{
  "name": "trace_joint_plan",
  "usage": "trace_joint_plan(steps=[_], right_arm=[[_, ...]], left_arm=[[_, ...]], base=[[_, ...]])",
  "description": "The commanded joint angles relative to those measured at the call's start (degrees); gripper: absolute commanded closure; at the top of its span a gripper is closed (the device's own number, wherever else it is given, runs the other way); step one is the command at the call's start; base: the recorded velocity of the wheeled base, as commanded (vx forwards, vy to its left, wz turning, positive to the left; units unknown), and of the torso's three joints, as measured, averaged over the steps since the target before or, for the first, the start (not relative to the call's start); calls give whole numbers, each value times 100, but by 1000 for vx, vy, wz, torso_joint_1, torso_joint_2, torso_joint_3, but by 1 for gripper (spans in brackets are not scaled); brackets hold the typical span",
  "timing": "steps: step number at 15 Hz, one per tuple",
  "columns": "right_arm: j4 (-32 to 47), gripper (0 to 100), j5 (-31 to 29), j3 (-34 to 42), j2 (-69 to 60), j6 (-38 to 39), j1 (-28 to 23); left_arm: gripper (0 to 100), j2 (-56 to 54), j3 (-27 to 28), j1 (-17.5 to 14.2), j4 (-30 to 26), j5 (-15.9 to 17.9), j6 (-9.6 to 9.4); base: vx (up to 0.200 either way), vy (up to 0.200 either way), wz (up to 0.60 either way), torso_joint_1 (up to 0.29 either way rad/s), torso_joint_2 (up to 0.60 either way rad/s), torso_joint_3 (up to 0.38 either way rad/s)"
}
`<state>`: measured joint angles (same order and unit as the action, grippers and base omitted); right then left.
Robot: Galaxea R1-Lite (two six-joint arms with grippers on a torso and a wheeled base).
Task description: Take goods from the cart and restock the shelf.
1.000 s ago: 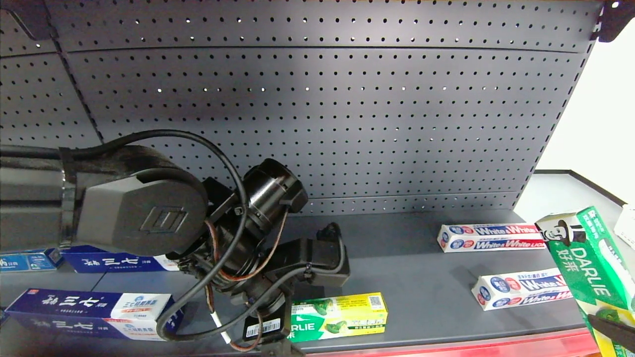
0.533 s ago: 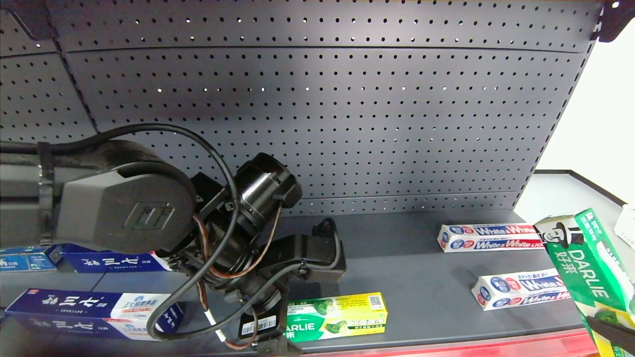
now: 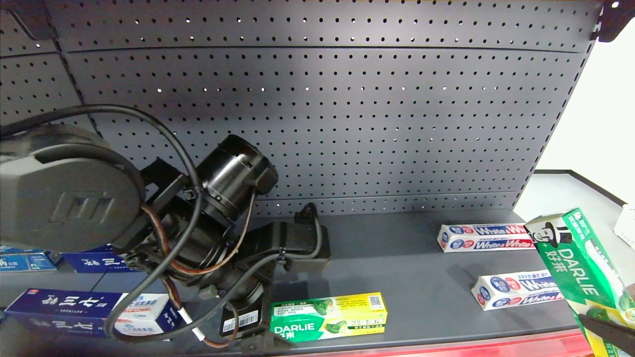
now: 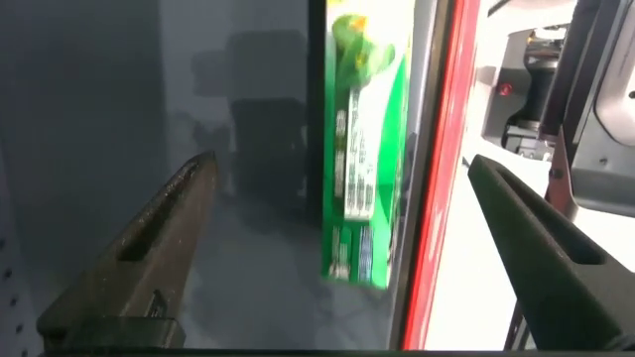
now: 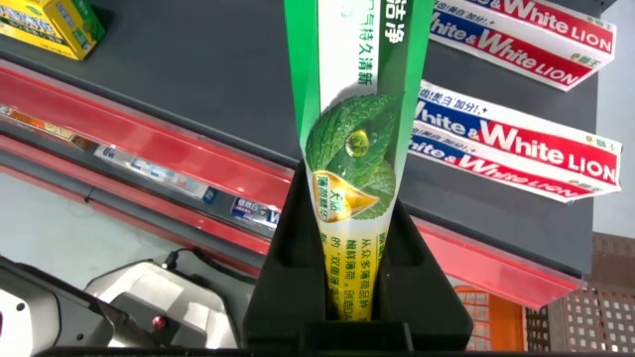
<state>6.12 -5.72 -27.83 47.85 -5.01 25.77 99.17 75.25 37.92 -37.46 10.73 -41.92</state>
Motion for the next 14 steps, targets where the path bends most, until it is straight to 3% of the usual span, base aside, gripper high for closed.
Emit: trace_joint_plan(steps=[1, 5, 7, 11, 12, 13, 14], right_arm=[[-6, 100, 44, -38, 155, -61, 7], [-129, 100, 62, -38, 339, -105, 7], [-208, 100, 62, -56, 480, -141, 16], [-331, 100, 132, -249, 858, -272, 16], [-340, 100, 159, -249, 902, -272, 16], [-340, 100, 185, -284, 972, -352, 16], [-340, 100, 185, -302, 1034, -413, 16]], left_arm=[[0, -451, -204, -207, 11, -1, 0], [0, -1084, -793, -488, 90, -1, 0], [0, -1559, -1364, -725, 459, 8, 88], [0, -2534, -2164, -760, 600, -1, 914], [0, -2710, -2322, -769, 608, -1, 1019], [0, -3167, -2744, -962, 679, -9, 1266], [0, -3492, -3122, -1112, 846, -9, 1345]], base=[[0, 0, 0, 0, 0, 0], [0, 0, 0, 0, 0, 0], [0, 0, 0, 0, 0, 0], [0, 0, 0, 0, 0, 0], [0, 0, 0, 0, 0, 0], [0, 0, 0, 0, 0, 0], [0, 0, 0, 0, 0, 0]])
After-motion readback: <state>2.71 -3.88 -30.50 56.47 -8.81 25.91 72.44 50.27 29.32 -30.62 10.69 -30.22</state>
